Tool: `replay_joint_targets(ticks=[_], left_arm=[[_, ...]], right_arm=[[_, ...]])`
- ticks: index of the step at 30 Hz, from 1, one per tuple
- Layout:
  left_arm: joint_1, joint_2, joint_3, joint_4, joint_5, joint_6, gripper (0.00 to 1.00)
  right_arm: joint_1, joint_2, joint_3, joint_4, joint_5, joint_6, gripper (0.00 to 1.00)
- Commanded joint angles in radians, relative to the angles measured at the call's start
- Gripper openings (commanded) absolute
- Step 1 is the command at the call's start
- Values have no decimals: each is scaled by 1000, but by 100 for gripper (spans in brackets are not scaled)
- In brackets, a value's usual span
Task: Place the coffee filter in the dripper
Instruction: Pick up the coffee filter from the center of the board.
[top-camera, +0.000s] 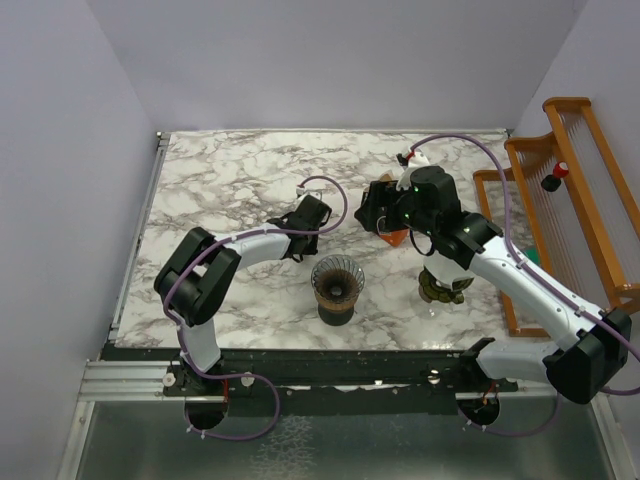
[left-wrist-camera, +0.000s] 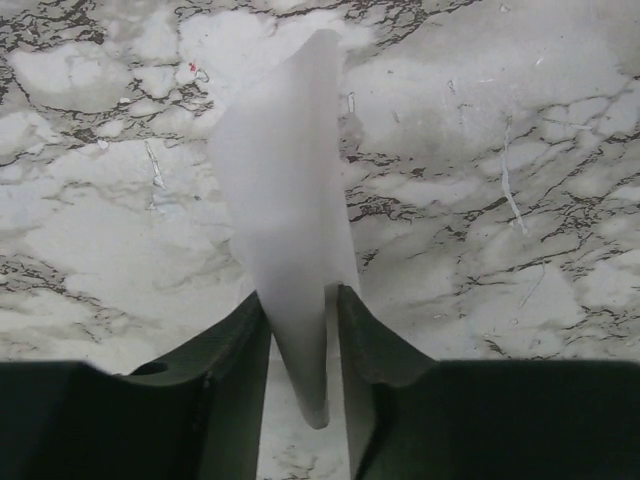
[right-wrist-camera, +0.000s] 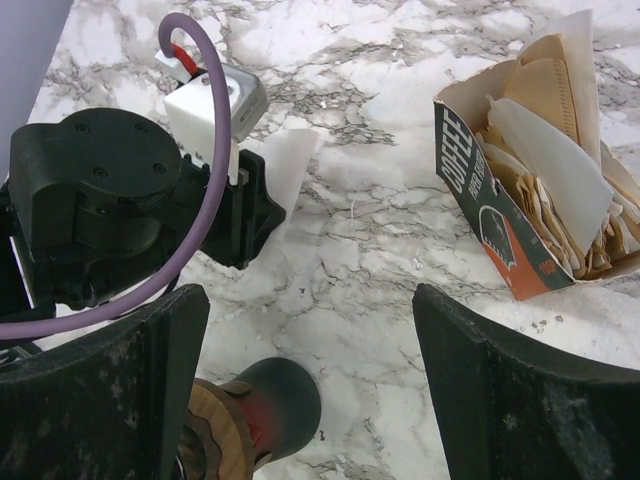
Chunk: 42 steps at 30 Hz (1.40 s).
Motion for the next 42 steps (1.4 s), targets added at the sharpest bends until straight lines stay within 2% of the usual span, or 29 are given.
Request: replay_joint_targets(ticks=[1, 7, 10, 23, 30, 38, 42], left_arm=[[-3, 41, -54, -134, 34, -10, 26], [-3, -28, -33, -141, 18, 10, 7], [-3, -73, -18, -152, 11, 28, 1], [-2, -396, 38, -149, 56, 215, 0], [-2, -533, 97, -123, 225, 332, 0], [-3, -636, 123, -96, 549, 364, 0], [-2, -678, 121, -94, 695, 380, 0]], right_arm=[[-7, -26, -6, -20, 16, -3, 89], [-7, -38, 5, -28, 13, 3, 89], [-7, -43, 10, -30, 10, 4, 89], [-7, -67, 51, -46, -24, 6, 89], [-7, -104, 48, 1, -115, -7, 89], [-7, -185, 28, 138, -328, -56, 89], [-7, -210, 65, 140, -407, -95, 88]])
